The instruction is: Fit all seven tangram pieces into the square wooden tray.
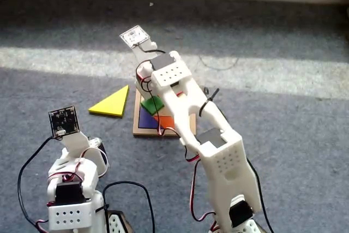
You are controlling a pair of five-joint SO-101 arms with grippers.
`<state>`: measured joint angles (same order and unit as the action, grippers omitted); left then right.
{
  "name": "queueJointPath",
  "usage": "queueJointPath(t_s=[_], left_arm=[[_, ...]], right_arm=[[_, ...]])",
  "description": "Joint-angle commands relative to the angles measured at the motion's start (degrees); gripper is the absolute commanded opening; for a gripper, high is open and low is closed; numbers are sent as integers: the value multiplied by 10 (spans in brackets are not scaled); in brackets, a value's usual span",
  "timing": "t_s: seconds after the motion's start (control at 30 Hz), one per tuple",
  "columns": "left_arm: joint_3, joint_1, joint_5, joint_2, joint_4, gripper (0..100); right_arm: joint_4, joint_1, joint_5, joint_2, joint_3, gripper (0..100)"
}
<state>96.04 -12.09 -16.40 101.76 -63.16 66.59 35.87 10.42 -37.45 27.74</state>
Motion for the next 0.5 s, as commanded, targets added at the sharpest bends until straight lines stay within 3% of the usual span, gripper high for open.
queueJointPath(t_s=[0.0, 0.47], left_arm=[[11, 8, -5, 15, -3, 6], [11, 8, -5, 15, -3, 6]], right_arm=[[2, -6, 5, 13, 2, 97], [44, 5, 4, 19, 7, 127]])
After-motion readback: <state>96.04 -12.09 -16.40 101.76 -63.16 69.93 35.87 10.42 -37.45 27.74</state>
